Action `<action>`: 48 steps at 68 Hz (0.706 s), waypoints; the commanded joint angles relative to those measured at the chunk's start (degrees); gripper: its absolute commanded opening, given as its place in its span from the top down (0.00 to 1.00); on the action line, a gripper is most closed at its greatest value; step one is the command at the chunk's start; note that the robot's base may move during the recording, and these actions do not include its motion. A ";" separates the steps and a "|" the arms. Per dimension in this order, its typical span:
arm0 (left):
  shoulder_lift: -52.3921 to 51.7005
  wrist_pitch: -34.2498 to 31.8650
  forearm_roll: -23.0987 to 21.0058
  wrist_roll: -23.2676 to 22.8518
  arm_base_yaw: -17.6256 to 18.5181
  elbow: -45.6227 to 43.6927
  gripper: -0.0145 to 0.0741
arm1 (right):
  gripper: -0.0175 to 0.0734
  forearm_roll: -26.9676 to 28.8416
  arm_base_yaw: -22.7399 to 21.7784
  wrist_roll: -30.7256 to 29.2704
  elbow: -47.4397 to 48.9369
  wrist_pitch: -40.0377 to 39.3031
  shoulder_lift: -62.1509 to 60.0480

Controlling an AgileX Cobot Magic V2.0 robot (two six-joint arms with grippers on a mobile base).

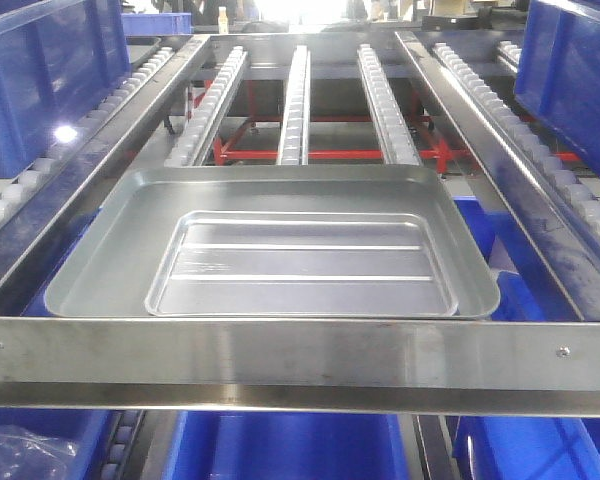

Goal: Grab silver tray and place in blue box
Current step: 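Lower both grippers toward the near corners of the silver tray, then position both open grippers over the tray's side rims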

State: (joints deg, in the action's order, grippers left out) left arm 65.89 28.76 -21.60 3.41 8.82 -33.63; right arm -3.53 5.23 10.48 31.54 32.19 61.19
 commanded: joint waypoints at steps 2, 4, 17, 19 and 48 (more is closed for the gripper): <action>0.00 -2.54 1.51 -3.10 4.05 -5.73 0.94 | 0.72 -0.19 2.41 5.08 4.91 -1.97 2.19; 0.77 -2.53 2.86 -5.79 5.36 -7.07 0.94 | 0.72 -0.75 3.57 7.25 5.98 -2.37 3.30; 8.26 -1.15 20.02 -25.46 14.18 -15.97 0.94 | 0.72 -9.94 11.00 21.52 13.92 0.42 11.35; 9.39 -0.34 23.00 -28.48 15.82 -17.66 0.94 | 0.72 -11.30 11.99 23.20 15.25 1.44 12.38; 25.69 8.34 34.22 -39.46 25.16 -36.50 0.94 | 0.72 -11.02 20.01 27.25 36.69 7.71 28.30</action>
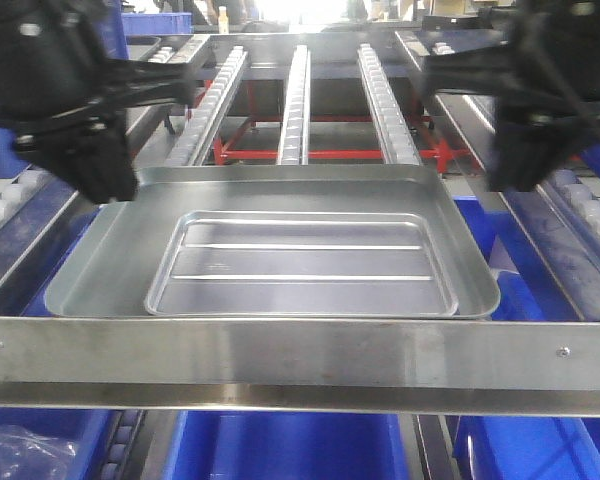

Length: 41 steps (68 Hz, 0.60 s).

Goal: Grab silver tray and place in blue box
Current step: 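Position both open grippers over the tray's side rims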

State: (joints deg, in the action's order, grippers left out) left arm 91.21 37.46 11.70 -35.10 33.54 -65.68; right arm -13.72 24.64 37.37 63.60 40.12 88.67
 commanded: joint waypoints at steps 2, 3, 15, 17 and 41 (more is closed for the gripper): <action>1.29 -0.10 0.92 -1.42 0.45 -5.43 0.94 | 0.72 -0.71 0.72 0.65 5.80 -0.18 2.23; 1.96 -0.08 0.92 -1.63 0.45 -5.93 0.94 | 0.72 -0.42 0.72 0.82 6.25 -0.18 2.78; 7.38 2.16 1.45 -3.87 0.45 -11.25 0.94 | 0.72 3.02 0.72 1.86 9.21 -0.43 8.43; 8.11 2.16 1.26 -3.96 0.45 -11.77 0.94 | 0.72 3.39 0.72 1.86 9.21 -0.58 9.02; 11.13 3.18 1.50 -4.11 0.58 -13.23 0.94 | 0.72 3.54 0.72 1.61 9.21 -1.45 10.92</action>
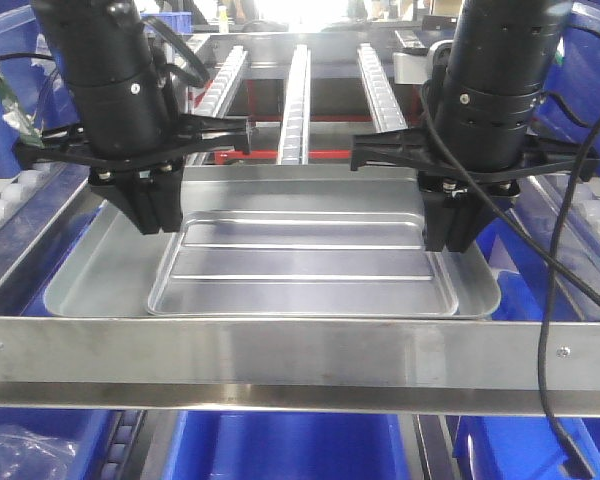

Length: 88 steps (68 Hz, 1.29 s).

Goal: Grab silver tray and place in blue box
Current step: 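Position both open grippers over the tray's side rims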

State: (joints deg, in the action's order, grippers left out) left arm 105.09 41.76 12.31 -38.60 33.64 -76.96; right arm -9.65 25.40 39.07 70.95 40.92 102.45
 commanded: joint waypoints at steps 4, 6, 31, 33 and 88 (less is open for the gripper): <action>-2.76 -1.33 1.77 -0.61 0.48 -1.94 0.94 | 0.72 -0.57 -0.04 -0.09 1.87 -2.88 -2.86; -2.76 -1.33 1.96 -0.61 0.48 -1.94 0.94 | 0.72 -0.63 -0.04 -0.09 1.87 -3.17 -2.86; -2.76 -1.01 1.19 -0.61 0.69 -1.94 0.94 | 0.72 -3.03 -0.09 -0.09 1.87 -4.18 -2.86; -2.76 -1.01 1.19 -0.61 0.69 -1.94 0.94 | 0.72 -3.03 -0.09 -0.09 1.87 -4.18 -2.86; -1.91 2.86 -0.94 -0.32 0.71 -1.94 0.94 | 0.72 -3.03 -0.09 -0.09 1.87 -4.14 -2.86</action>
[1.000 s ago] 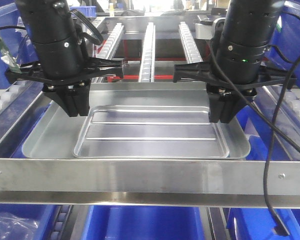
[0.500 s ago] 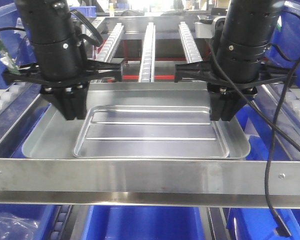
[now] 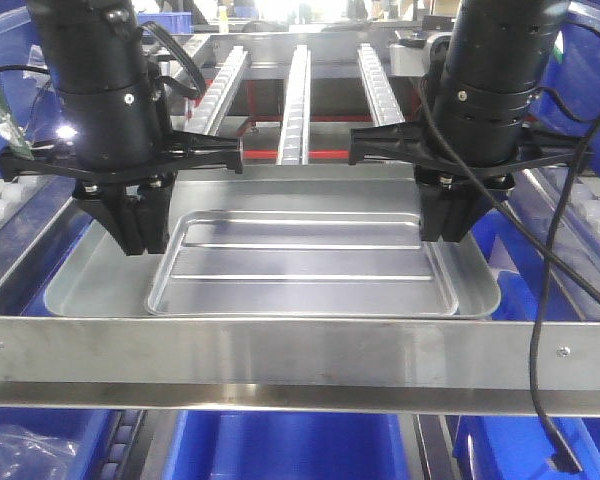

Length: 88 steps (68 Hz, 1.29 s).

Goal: Grab silver tray and place in blue box
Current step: 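Position both open grippers over the tray's side rims, then lower both grippers onto the tray rims and close them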

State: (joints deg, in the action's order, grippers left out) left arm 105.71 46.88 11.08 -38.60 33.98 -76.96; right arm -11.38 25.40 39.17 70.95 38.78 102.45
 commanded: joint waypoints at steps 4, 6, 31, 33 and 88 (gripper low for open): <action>-2.53 -3.03 0.53 -0.32 0.36 -1.94 0.94 | 0.72 -1.30 -0.09 -0.19 1.87 -2.01 -2.86; -2.53 -3.35 0.53 -0.32 0.36 -1.94 0.94 | 0.72 -1.30 -0.09 -0.19 1.87 -2.01 -2.86; -2.53 -5.32 0.53 -0.24 0.36 -1.94 0.94 | 0.72 -1.30 -0.09 -0.19 1.87 -1.14 -2.86; -2.53 -5.32 0.53 -0.24 0.36 -1.94 0.94 | 0.72 -1.30 -0.09 -0.19 1.87 -1.14 -2.86; -1.26 -5.80 1.47 -0.19 0.36 -1.94 0.56 | 0.42 -1.30 -0.09 -0.14 1.87 -2.68 -0.38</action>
State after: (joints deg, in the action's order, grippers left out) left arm 106.21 43.24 11.19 -38.60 33.98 -77.16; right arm -11.51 25.40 39.17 70.95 38.41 104.09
